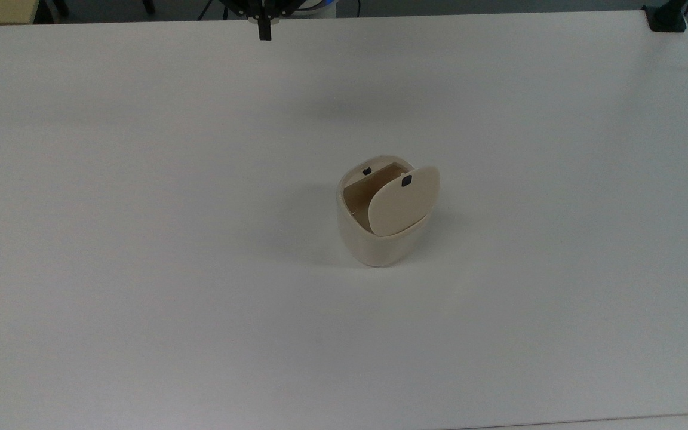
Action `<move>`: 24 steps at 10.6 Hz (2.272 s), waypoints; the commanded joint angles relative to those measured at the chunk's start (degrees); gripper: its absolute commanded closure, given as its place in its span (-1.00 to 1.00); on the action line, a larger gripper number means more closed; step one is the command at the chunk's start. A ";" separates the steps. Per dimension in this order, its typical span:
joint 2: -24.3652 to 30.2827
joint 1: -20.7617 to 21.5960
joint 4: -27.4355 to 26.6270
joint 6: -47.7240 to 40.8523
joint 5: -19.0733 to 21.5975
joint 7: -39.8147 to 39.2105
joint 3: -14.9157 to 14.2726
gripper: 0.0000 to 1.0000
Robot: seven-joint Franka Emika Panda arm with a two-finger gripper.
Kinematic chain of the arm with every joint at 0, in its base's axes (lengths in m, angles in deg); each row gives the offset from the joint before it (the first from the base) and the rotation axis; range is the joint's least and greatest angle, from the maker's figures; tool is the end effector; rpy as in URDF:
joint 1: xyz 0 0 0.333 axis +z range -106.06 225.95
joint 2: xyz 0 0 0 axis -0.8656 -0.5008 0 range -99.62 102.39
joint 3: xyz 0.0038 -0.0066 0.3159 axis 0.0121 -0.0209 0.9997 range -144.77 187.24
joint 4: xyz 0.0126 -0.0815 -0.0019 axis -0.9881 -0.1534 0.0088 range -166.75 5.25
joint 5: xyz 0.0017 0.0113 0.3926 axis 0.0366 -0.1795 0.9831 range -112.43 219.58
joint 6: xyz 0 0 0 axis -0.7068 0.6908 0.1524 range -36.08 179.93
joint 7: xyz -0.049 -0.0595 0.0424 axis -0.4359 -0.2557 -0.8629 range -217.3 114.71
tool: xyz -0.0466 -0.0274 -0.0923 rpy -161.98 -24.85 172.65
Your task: Close the trash bin
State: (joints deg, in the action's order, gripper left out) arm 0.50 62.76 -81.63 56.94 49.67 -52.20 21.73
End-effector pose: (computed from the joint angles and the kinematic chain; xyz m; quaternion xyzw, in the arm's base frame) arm 0.5616 0.0253 0.6120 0.9987 0.0379 0.0029 0.0339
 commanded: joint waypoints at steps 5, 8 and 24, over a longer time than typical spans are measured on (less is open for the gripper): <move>-4.37 6.67 0.88 19.12 0.83 -0.86 0.03 1.00; -7.10 10.10 0.79 30.99 1.00 -0.15 0.03 1.00; -15.37 13.18 0.79 38.62 1.00 -0.94 0.03 1.00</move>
State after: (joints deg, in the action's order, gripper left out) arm -15.43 75.71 -81.10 99.31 49.67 -52.10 22.19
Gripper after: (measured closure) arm 0.991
